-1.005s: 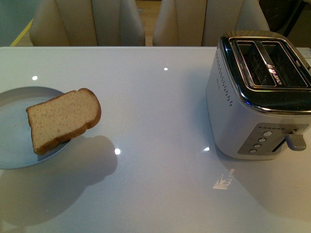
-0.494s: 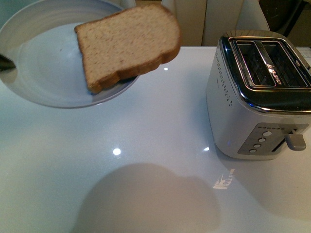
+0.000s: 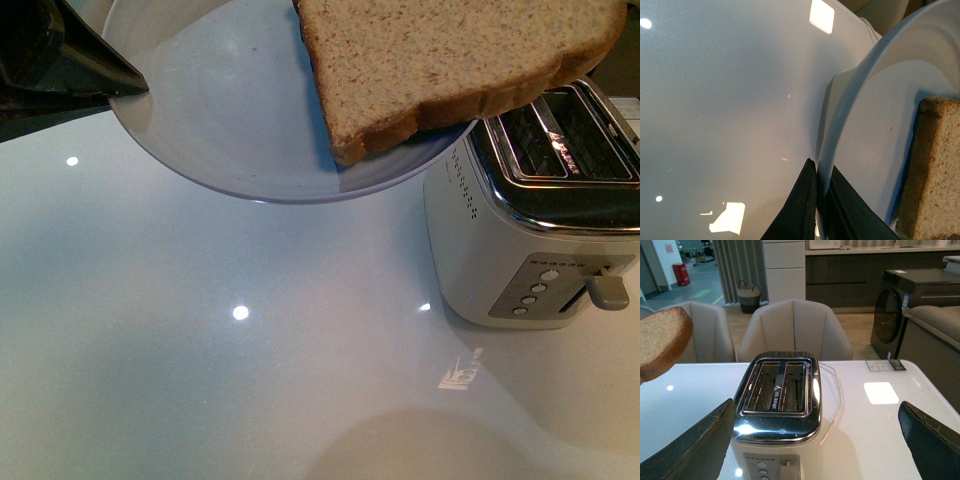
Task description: Left arm holds plate, right arm toasts bread
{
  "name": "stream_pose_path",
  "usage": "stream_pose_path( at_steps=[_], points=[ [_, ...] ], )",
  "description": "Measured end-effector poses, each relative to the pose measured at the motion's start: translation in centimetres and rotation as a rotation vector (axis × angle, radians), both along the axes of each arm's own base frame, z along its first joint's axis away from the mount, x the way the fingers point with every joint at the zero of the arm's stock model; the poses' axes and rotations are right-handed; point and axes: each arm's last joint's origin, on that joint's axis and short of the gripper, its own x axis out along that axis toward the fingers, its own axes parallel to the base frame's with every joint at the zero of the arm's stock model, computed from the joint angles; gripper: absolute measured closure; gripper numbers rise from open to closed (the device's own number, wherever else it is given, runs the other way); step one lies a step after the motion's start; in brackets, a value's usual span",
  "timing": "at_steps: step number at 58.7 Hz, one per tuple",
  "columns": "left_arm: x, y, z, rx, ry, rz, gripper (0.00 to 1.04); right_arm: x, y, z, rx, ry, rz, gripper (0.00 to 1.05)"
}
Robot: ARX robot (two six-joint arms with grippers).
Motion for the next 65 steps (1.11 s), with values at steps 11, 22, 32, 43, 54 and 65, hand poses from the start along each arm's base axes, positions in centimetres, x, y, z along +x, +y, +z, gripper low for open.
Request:
stream_pose_path(
  at_steps=[11, 22, 32, 43, 54, 65],
  points=[
    [0.0, 0.0, 0.0, 0.001, -0.001, 0.007, 1.02, 0.0, 0.0, 0.0, 0.0, 0.0, 0.0, 0.09],
    [0.0, 0.0, 0.0, 0.0, 0.0, 0.006, 1.02, 0.1, 0.0, -0.2, 0.054, 0.276, -0.039, 0.09],
    [0.0, 0.0, 0.2, -0.001, -0.003, 0.005, 1.02, 1.1, -0.1, 0.1, 0.181, 0.581, -0.025, 0.09],
    [0.0, 0.0, 0.2, -0.001, -0.004, 0.006, 1.02, 4.6, 1.0, 4.4, 0.413, 0.437, 0.067, 0.09],
    [0.0, 0.0, 0.2, 0.0, -0.005, 0.008, 1.02, 8.2, 4.4, 5.4, 0.556, 0.408, 0.148, 0.09],
    [0.0, 0.0, 0.2, 0.0, -0.005, 0.007, 1.02, 11.5, 8.2, 4.8, 0.614, 0.443, 0.224, 0.09]
  ],
)
